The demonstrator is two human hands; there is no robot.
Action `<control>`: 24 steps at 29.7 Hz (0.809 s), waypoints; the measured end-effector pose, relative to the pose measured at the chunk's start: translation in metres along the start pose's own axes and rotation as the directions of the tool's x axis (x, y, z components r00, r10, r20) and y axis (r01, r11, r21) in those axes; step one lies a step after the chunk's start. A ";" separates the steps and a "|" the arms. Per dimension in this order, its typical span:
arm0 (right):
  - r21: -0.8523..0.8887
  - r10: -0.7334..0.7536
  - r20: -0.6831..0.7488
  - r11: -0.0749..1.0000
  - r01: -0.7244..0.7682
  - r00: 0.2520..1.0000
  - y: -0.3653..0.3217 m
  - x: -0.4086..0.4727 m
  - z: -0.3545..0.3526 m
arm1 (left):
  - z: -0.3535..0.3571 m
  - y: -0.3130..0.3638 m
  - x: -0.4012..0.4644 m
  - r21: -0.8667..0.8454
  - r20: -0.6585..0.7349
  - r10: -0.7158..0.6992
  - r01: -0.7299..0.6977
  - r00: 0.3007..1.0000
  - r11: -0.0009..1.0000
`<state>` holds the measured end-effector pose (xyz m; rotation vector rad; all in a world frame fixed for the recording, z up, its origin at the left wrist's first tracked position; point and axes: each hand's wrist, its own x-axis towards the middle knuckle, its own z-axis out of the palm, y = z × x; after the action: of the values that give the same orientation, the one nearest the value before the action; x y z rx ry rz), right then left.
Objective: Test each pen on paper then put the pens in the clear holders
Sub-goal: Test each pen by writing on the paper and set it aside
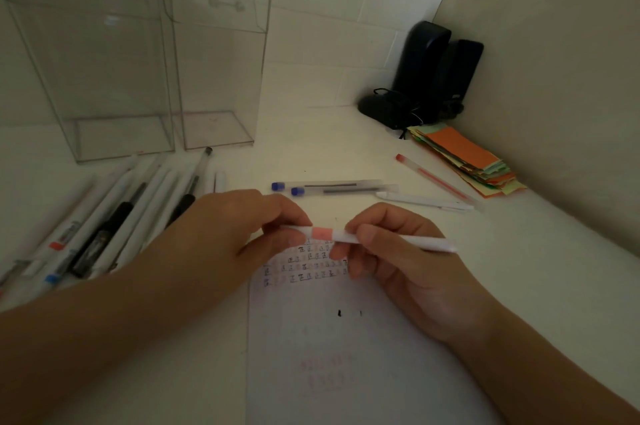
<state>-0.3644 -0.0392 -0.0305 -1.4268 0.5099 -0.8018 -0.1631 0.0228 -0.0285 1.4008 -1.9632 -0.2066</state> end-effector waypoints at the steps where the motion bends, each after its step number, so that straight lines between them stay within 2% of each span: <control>1: 0.000 -0.002 0.006 1.000 0.002 1.000 0.000 -0.001 0.001 | 0.000 0.000 0.000 0.009 0.003 0.010 -0.010 1.000 1.000; 5: 0.045 -0.003 0.050 0.999 0.001 0.999 -0.004 -0.003 0.002 | 0.002 0.006 -0.003 -0.063 -0.011 0.006 -0.007 1.000 0.998; 12: -0.039 0.021 0.045 0.999 -0.020 0.999 -0.008 -0.005 -0.001 | 0.010 0.015 -0.007 -0.193 0.039 -0.053 0.060 0.998 0.979; 18: -0.160 0.110 -0.007 0.981 -0.109 0.994 -0.018 -0.004 -0.004 | 0.013 0.014 -0.004 -0.119 0.162 -0.036 0.056 0.986 0.991; 22: -0.391 0.131 -0.051 0.910 -0.141 0.990 -0.044 -0.010 -0.016 | 0.013 0.021 -0.003 0.011 0.200 -0.047 0.046 0.979 0.999; 24: -0.431 0.156 -0.024 0.890 -0.151 0.988 -0.060 -0.015 -0.021 | 0.013 0.025 -0.003 0.083 0.208 -0.024 0.007 0.978 0.997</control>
<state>-0.4005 -0.0396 0.0236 -1.7714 0.8193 -0.5710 -0.1904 0.0320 -0.0269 1.4984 -2.1534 -0.2938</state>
